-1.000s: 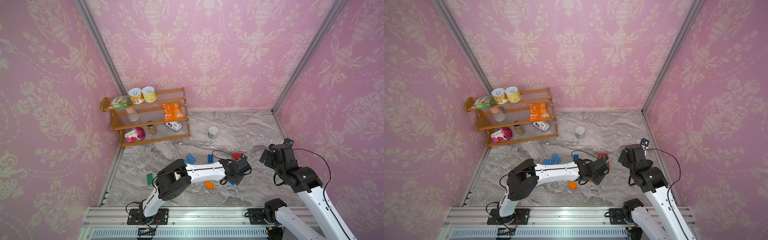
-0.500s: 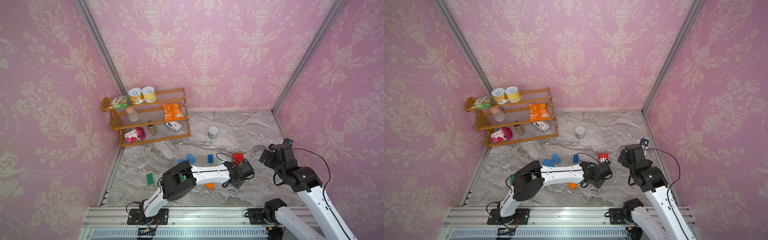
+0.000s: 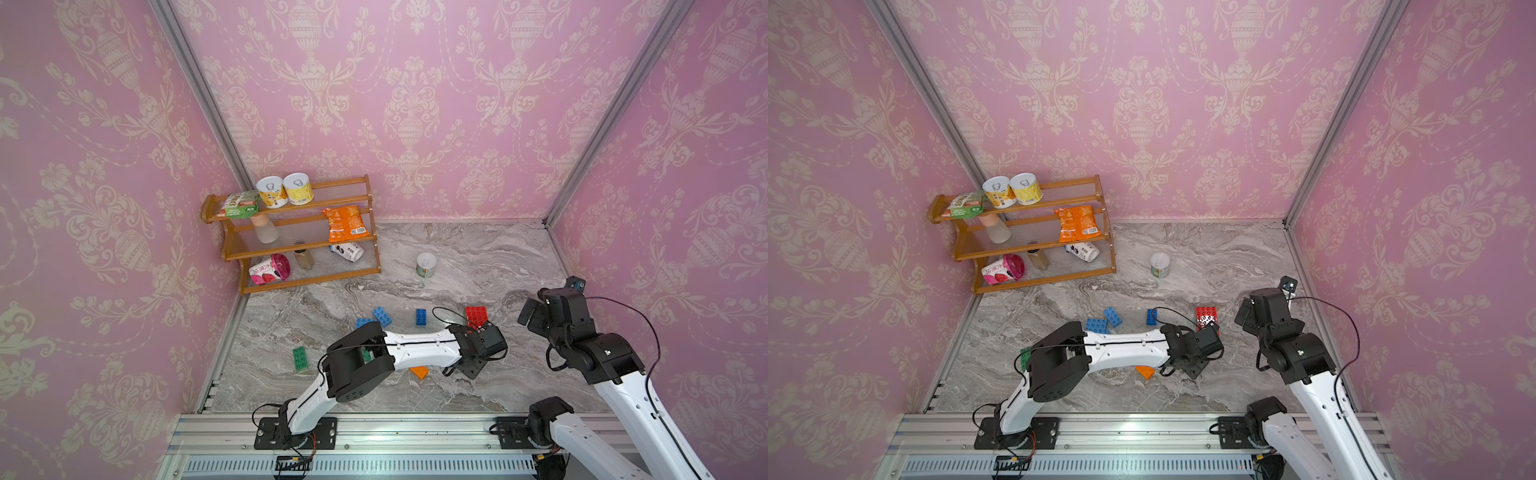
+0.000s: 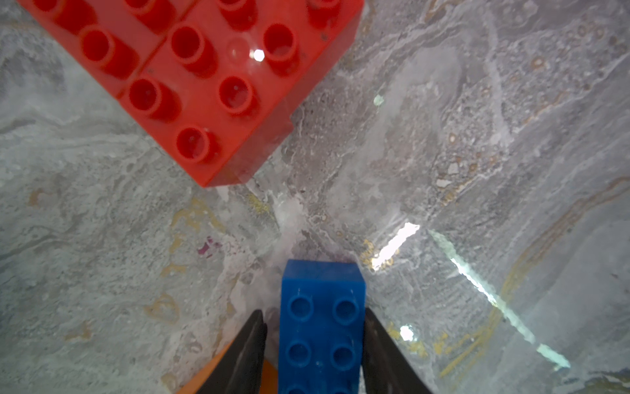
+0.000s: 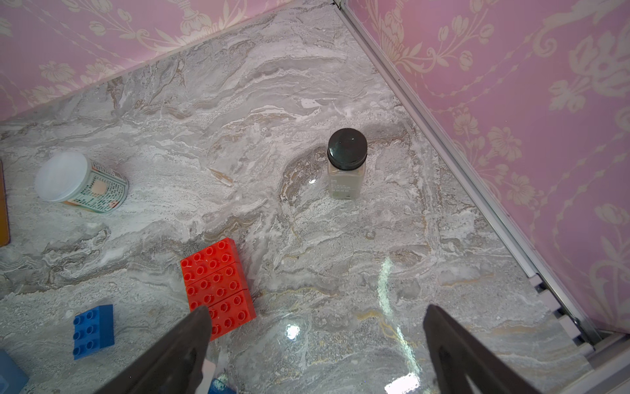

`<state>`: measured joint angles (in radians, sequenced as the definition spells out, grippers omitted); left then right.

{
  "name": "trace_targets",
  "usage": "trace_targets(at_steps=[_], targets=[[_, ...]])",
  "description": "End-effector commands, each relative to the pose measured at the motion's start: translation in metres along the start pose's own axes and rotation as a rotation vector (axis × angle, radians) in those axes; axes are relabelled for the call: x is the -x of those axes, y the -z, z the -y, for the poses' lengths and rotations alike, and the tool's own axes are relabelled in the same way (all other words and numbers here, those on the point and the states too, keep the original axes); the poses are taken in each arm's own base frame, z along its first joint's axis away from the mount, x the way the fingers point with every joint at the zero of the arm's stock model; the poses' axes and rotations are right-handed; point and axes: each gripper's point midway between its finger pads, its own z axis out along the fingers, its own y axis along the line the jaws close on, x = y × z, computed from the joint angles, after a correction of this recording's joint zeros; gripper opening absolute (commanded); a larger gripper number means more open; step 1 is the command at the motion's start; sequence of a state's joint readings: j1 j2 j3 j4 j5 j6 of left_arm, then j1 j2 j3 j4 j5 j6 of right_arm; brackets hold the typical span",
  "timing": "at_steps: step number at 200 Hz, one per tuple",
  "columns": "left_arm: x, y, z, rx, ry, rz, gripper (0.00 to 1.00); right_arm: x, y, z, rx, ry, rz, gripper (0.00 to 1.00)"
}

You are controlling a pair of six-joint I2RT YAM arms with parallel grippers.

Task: Assemble a rectangle with lego
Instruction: Pick up the lego brick from the center of the board, then place the lego brick at the center of the board.

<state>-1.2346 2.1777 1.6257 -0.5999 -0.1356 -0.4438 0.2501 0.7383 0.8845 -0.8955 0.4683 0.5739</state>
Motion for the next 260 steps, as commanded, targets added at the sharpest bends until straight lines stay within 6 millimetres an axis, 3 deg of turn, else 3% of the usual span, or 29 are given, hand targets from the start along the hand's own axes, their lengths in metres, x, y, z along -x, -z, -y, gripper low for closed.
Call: trace_targets(at_steps=[1, 34, 63, 88, 118, 159, 260], targets=[[-0.008, -0.007, 0.002, 0.003, 0.01, -0.046, 0.44, 0.005, -0.001, -0.002, 0.004, -0.013, 0.013, 1.0], [-0.003, -0.001, -0.009, 0.057, 0.027, -0.021, 0.27, 0.007, -0.001, -0.004, 0.012, -0.011, 0.014, 1.0], [0.017, 0.021, -0.027, 0.085, 0.106, 0.051, 0.18, 0.007, -0.001, -0.008, 0.028, -0.005, 0.011, 1.0], [0.029, 0.047, -0.059, 0.14, 0.224, 0.129, 0.09, 0.008, -0.001, -0.012, 0.043, 0.001, 0.005, 1.0], [0.024, 0.064, -0.102, 0.212, 0.397, 0.167, 0.04, 0.006, -0.003, -0.015, 0.052, 0.012, -0.014, 1.0], [0.011, 0.056, -0.141, 0.251, 0.58, 0.136, 0.04, 0.002, -0.01, -0.021, 0.064, 0.022, -0.036, 1.0], [-0.032, 0.014, -0.141, 0.208, 0.745, -0.017, 0.05, 0.002, -0.018, -0.031, 0.074, 0.037, -0.061, 1.0]])
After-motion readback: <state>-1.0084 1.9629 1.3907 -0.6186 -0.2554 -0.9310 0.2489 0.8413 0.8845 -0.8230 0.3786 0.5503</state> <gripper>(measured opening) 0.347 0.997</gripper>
